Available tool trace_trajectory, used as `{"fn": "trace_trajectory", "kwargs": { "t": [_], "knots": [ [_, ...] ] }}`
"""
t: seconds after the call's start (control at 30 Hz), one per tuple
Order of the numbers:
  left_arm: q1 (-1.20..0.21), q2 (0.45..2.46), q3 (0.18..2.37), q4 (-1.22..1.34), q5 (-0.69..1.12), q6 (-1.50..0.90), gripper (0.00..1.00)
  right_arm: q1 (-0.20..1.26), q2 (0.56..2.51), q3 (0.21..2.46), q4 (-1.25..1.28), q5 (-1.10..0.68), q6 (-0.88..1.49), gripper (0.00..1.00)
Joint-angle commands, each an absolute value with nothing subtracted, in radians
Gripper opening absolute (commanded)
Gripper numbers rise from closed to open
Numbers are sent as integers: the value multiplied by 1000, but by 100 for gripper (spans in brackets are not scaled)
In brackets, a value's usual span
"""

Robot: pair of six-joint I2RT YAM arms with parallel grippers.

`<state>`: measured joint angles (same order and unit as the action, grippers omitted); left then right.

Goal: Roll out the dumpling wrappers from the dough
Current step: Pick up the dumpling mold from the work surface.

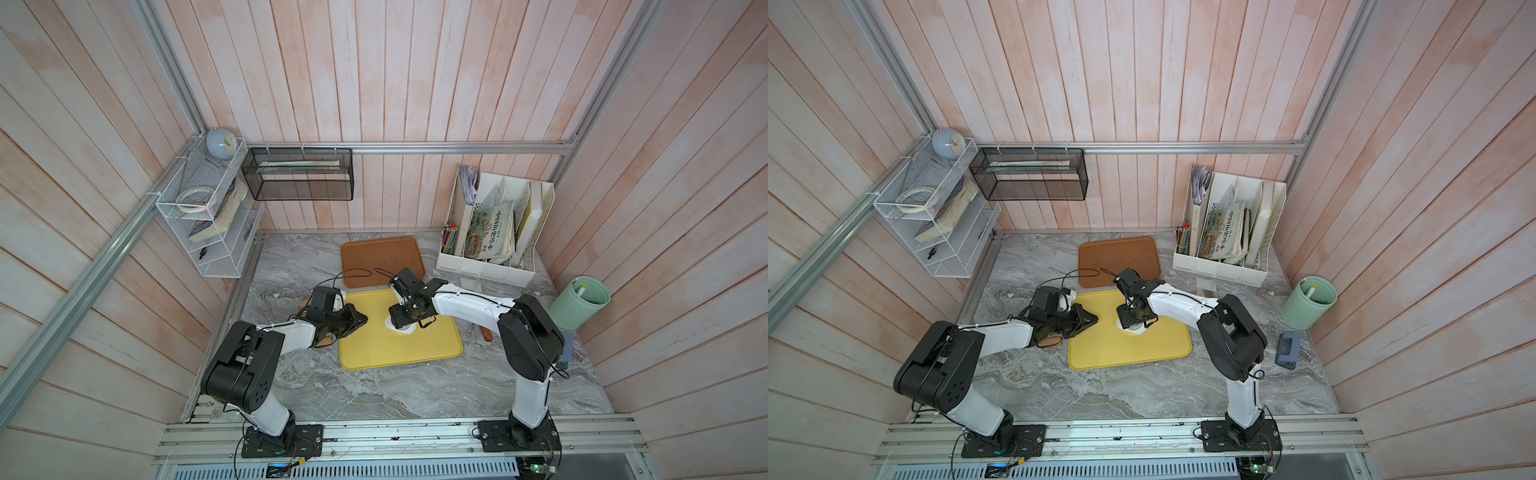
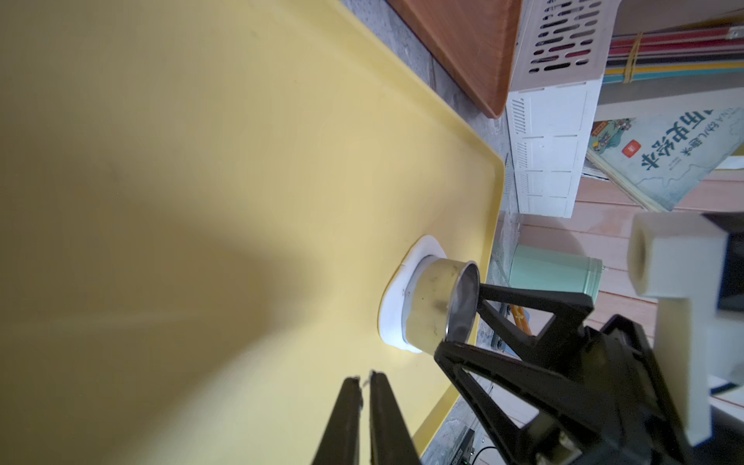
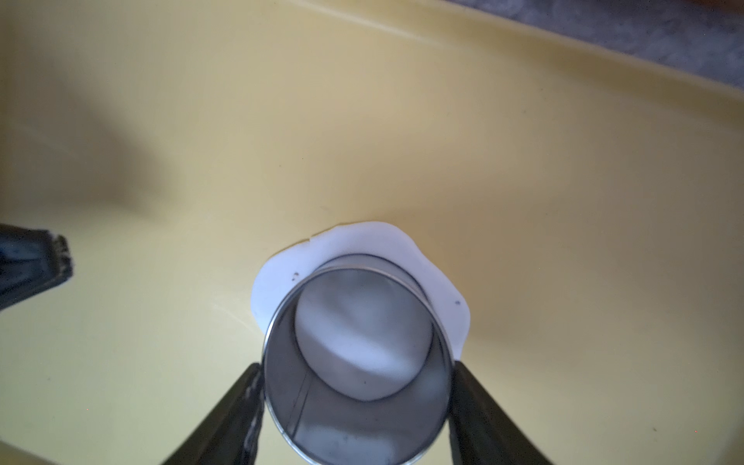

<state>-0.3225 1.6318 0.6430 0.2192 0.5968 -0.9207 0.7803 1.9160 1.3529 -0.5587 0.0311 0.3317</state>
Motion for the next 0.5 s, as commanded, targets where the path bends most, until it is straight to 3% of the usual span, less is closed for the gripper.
{"fn": "trace_trajectory", "kwargs": {
  "t": [0.0, 0.47],
  "knots": [
    [-338, 1656, 630, 327, 639, -962, 10, 783, 1918, 1391, -585, 43, 322, 56],
    [-458, 1894, 709, 583, 655, -1078, 1, 773, 1914, 1397, -584, 27, 322, 54]
  ]
}}
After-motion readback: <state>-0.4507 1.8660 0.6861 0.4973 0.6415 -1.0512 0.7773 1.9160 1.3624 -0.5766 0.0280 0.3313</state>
